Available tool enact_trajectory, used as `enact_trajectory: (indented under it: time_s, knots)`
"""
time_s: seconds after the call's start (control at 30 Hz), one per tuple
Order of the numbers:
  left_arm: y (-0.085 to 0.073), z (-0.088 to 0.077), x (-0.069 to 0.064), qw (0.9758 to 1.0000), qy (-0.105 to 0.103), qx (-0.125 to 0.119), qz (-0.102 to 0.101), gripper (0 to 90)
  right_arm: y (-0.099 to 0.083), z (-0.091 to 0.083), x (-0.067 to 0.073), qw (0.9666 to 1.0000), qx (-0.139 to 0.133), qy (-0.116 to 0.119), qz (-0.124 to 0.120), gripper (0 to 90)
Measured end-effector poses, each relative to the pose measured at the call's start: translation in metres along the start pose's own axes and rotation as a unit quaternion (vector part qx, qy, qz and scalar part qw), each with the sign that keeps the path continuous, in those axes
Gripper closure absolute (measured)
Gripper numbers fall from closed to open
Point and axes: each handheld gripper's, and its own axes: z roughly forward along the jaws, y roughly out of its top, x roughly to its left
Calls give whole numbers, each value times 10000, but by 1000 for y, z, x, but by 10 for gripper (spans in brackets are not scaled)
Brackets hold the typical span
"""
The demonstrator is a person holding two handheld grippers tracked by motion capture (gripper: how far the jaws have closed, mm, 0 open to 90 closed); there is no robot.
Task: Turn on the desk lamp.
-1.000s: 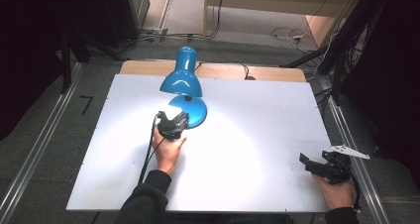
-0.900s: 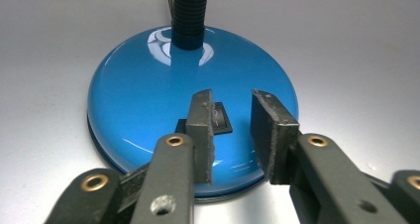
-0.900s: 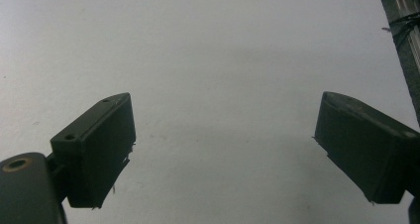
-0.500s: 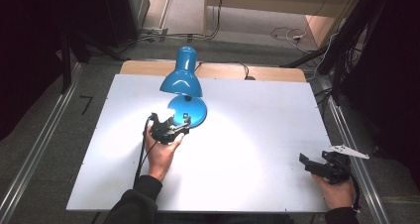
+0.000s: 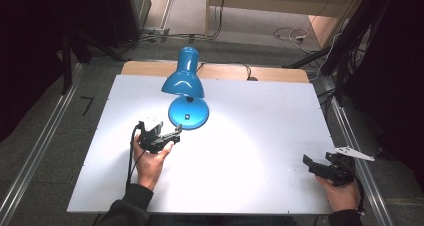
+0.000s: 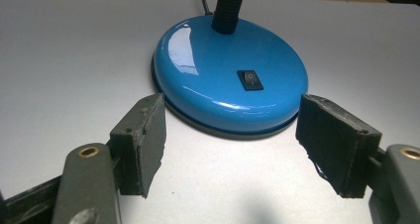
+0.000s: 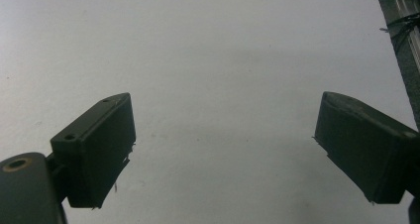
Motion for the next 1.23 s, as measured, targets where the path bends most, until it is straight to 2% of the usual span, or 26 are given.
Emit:
enact_trajectory:
  time_s: [0.17,0.33,0.5,0.73,0.93,1.23]
  knots:
    - [-2,-16,9,9999,87,-22,-59,265,0,-1,0,10000,-10,13,6,73]
    - [-6,-39,23,9997,216,-40,-105,264,0,-1,0,10000,-10,-4,4,73]
    - [-17,-68,38,9986,499,-55,-160,265,0,-1,1,10000,-3,-13,-1,73]
    - [-34,-98,58,9956,889,200,-208,263,0,-1,2,10000,-4,-34,-10,73]
    - [-43,-109,74,9933,1078,266,-323,250,0,-1,2,10000,-2,-43,-13,73]
    - [-49,-111,81,9918,1184,340,-355,222,0,-1,2,10000,3,-59,-15,73]
